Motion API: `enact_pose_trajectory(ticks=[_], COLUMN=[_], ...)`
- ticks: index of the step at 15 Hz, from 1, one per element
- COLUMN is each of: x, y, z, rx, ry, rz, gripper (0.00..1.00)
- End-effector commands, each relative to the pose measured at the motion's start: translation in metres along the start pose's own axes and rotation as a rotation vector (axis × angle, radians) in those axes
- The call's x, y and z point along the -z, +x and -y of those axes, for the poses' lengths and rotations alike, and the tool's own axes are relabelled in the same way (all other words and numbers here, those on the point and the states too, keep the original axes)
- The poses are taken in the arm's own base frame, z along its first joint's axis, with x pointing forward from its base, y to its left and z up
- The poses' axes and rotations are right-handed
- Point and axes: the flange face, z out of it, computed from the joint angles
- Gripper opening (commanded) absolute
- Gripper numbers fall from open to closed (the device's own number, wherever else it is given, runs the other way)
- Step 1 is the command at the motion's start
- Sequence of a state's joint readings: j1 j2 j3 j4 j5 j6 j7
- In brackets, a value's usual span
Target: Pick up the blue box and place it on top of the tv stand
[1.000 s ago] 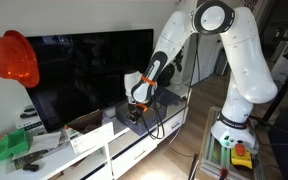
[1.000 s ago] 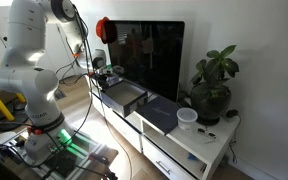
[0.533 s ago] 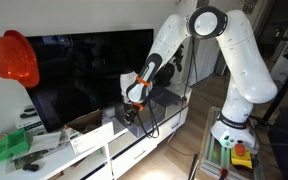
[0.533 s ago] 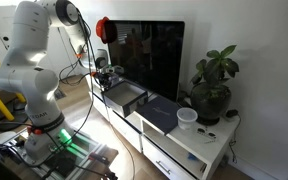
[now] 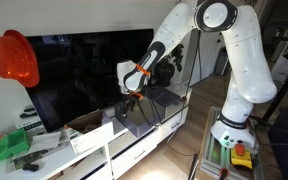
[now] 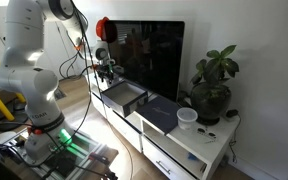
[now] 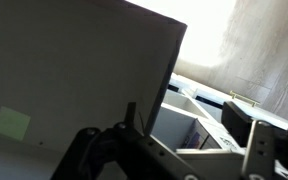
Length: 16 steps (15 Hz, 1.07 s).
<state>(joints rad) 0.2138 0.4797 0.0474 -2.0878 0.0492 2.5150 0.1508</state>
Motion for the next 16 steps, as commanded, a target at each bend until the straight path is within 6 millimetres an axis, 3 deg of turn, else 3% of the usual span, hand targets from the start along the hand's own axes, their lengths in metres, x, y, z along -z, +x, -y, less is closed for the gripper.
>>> enact_pose_trajectory(ticks=[1, 5, 8, 16], x=[0.048, 0.089, 0.118, 0.185], y=[-0.011, -0.013, -0.022, -0.063], z=[-0.029, -0.069, -0.087, -0.093], rx=[0.04, 0.017, -0.027, -0.131], ry=[-0.091, -0.177, -0.191, -0.173], rz=[-0.027, -0.143, -0.207, -0.27], gripper=[1.0, 1.0, 1.0, 1.0])
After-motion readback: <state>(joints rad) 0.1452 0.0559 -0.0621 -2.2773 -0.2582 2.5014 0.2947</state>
